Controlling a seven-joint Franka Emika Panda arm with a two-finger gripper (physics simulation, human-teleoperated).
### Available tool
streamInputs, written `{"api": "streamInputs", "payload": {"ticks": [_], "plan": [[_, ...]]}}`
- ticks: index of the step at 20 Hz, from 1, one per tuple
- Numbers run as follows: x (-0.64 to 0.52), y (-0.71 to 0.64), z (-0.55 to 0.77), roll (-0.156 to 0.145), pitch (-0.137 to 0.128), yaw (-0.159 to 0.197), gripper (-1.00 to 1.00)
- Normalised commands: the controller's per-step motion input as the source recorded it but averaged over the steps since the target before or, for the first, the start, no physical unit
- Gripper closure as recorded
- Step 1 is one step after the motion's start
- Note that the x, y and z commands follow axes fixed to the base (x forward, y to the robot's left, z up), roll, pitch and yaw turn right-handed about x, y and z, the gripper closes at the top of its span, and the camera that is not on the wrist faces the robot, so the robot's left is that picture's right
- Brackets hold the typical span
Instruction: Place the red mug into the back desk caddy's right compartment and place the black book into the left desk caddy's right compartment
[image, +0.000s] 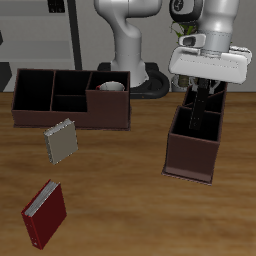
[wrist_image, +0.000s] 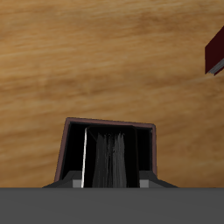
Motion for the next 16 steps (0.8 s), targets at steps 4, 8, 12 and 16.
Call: {"api": "streamInputs", "payload": {"ticks": [4, 8, 12, 16], "plan": [[0.01, -0.13, -0.06, -0.024, 0.002, 0.008, 1.0], [-0.07, -0.13, 0.11, -0.027, -0.102, 0.088, 1.0], [0.02, -0.18, 0.09, -0.036, -0.07, 0.031, 1.0], [0.05, -0.06, -0.22, -0.003, 0.004, 0.015, 1.0]]}}
